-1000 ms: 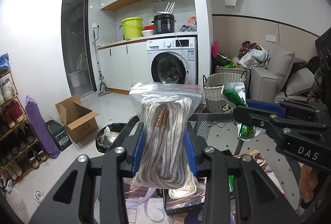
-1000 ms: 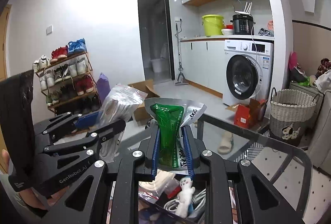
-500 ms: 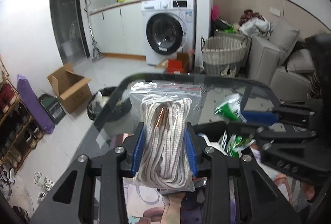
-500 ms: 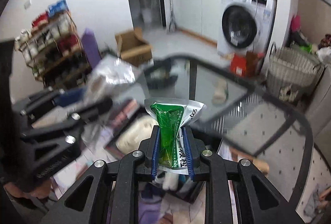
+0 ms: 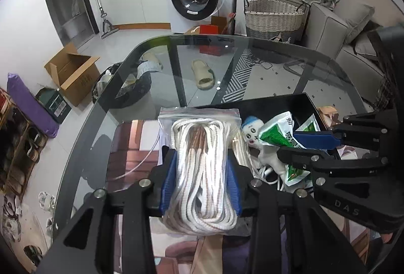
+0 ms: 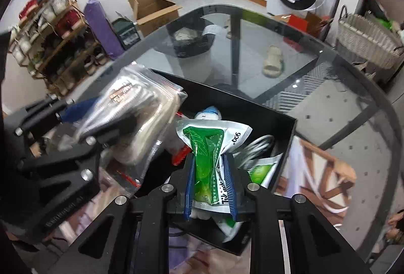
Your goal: Organize soft objects
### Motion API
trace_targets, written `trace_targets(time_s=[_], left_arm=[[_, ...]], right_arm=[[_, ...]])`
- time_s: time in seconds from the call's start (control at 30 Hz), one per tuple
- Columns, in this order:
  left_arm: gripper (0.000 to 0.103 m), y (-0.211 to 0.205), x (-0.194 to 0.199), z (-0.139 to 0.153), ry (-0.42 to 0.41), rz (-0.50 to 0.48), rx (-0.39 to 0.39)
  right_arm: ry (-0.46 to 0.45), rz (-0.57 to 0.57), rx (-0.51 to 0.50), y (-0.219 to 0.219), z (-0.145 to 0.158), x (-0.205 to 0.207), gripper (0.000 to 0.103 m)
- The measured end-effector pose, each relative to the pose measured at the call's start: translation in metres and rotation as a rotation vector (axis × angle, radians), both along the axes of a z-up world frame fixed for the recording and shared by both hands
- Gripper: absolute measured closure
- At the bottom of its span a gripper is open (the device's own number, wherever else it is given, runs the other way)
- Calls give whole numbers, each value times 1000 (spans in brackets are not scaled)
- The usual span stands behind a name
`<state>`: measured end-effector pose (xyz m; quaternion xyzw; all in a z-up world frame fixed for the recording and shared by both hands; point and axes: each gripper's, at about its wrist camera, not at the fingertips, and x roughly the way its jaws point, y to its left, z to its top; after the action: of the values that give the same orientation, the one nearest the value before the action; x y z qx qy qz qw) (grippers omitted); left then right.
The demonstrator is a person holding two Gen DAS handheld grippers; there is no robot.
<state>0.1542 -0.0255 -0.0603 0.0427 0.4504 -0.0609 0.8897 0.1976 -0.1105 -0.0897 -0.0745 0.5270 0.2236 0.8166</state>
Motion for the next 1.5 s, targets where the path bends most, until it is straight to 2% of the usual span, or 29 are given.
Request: trace_targets(time_s=[0.23,0.4,0.5,0.57,0.7,0.73,0.83,0.9,1.0,1.1,1.13,1.2,1.27,1.33,1.37,1.5], left_arm=[[68,26,-14,2,36,60,-11],[67,34,-16,2,23,56,-46],[66,35,-15,4,17,61,-59],[65,35,-15,5,13,68,-58],[64,36,-18,11,-9,80,-62],[62,36,-20,13,-26,85,-56],[45,37,-25,22,-69,95,-57],[45,38,-31,30,-114,102,-60],[43,39,-40,41,-175,109,-54],[33,40,-49,49,-233,123,-46],[26,41,-52,51,-253,129,-42],[23,45,-59,56,-288,142,-45],[21,48,-65,59,-327,158,-44],[16,52,-73,62,-371,188,-41],[13,53,-75,62,-386,195,-41],[11,55,-89,63,-456,225,-10]], right_arm=[[7,100,4,36,-4,-10,82],[-15,85,-25,36,1,-14,81],[3,87,-22,31,2,-19,78],[-6,91,-21,30,4,-20,73],[-20,92,-14,27,11,-22,70],[-23,92,-12,27,12,-23,69],[-39,92,2,23,21,-28,66],[-54,84,25,18,28,-33,62],[-119,74,64,9,45,-44,54],[-199,74,89,2,60,-59,52],[-221,75,97,0,64,-64,51],[-272,70,106,-3,71,-75,48],[-343,77,125,-6,77,-86,35],[-412,87,170,-13,83,-100,26],[-438,88,190,-15,85,-105,25],[-518,72,240,-29,96,-122,24]])
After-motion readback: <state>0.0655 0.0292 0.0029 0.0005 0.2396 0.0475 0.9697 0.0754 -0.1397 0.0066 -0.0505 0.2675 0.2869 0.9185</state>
